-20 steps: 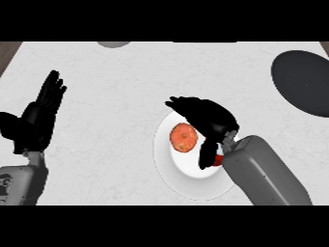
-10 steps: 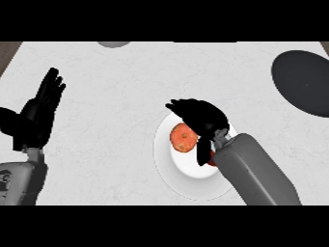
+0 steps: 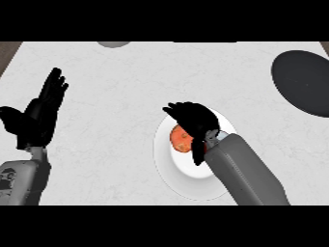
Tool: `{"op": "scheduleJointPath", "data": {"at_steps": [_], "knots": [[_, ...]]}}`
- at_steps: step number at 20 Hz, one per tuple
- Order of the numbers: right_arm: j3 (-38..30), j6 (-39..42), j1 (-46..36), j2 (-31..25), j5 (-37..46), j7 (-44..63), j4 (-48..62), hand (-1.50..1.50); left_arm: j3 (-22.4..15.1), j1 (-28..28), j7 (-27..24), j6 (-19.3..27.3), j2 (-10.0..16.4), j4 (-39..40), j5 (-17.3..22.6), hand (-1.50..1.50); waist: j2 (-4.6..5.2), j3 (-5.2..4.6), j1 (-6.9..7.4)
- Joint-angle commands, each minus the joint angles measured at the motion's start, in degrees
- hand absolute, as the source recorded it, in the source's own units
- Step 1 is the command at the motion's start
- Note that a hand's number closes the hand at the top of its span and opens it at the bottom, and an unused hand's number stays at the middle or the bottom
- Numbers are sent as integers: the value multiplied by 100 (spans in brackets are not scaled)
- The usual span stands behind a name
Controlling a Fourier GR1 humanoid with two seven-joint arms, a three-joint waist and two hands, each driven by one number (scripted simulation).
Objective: Pick the squash from the plate and place it in the pan
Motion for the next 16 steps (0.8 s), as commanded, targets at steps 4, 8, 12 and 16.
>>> {"op": "scheduleJointPath", "data": {"at_steps": [4, 8, 12, 16], "knots": [[88, -378, -182, 211, 61, -94, 861, -150, 221, 81, -299, -231, 103, 151, 63, 0, 6, -1, 18], [-104, 79, -337, 9, 165, -683, 919, 150, -71, 373, 133, 45, -165, -480, -153, 0, -2, 0, 13], [206, -629, -279, 88, 474, -1369, 1385, 150, 90, -3, -55, -91, -84, 33, -76, 0, 10, 0, 7], [492, -319, -321, 214, 6, -660, 821, 150, 227, 87, -161, -119, -60, 0, -37, 0, 0, -1, 14]]}}
